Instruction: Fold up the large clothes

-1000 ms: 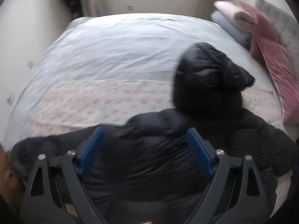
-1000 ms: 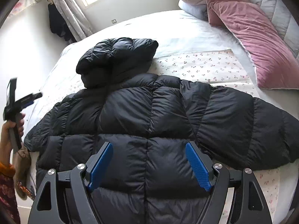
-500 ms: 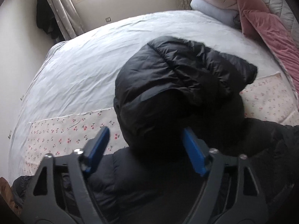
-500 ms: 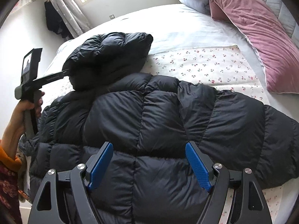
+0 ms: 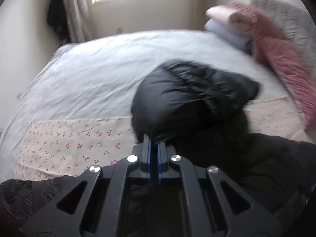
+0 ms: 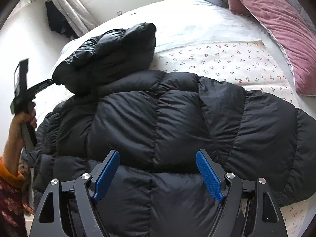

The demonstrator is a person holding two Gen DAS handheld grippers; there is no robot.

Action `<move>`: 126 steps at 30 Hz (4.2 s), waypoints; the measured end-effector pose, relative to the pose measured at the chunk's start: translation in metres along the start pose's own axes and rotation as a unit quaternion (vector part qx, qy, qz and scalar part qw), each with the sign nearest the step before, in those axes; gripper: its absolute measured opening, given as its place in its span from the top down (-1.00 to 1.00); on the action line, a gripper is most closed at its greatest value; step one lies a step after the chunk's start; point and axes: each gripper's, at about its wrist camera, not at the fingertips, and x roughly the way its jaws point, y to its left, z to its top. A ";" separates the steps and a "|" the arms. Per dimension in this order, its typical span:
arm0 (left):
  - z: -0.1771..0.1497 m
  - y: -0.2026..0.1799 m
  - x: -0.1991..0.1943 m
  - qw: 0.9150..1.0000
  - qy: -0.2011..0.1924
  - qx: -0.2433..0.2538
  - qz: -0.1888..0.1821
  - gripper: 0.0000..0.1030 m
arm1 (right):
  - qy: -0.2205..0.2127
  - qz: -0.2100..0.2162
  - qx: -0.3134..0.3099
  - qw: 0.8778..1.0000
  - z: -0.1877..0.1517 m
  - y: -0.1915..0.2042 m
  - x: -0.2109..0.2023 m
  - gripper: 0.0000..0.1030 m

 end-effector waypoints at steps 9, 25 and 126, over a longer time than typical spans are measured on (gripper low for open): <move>-0.068 -0.056 -0.099 0.973 -0.114 0.146 -0.136 0.89 | -0.038 0.030 -0.009 0.999 0.006 0.033 -0.055 -0.57; -0.190 -0.086 -0.123 0.942 -0.028 0.264 -0.205 0.89 | -0.037 0.150 -0.008 0.988 0.031 0.111 -0.092 -0.72; -0.125 0.026 -0.130 0.979 -0.022 -0.047 -0.196 -0.04 | 0.131 0.258 0.134 0.948 -0.091 0.132 0.079 -0.05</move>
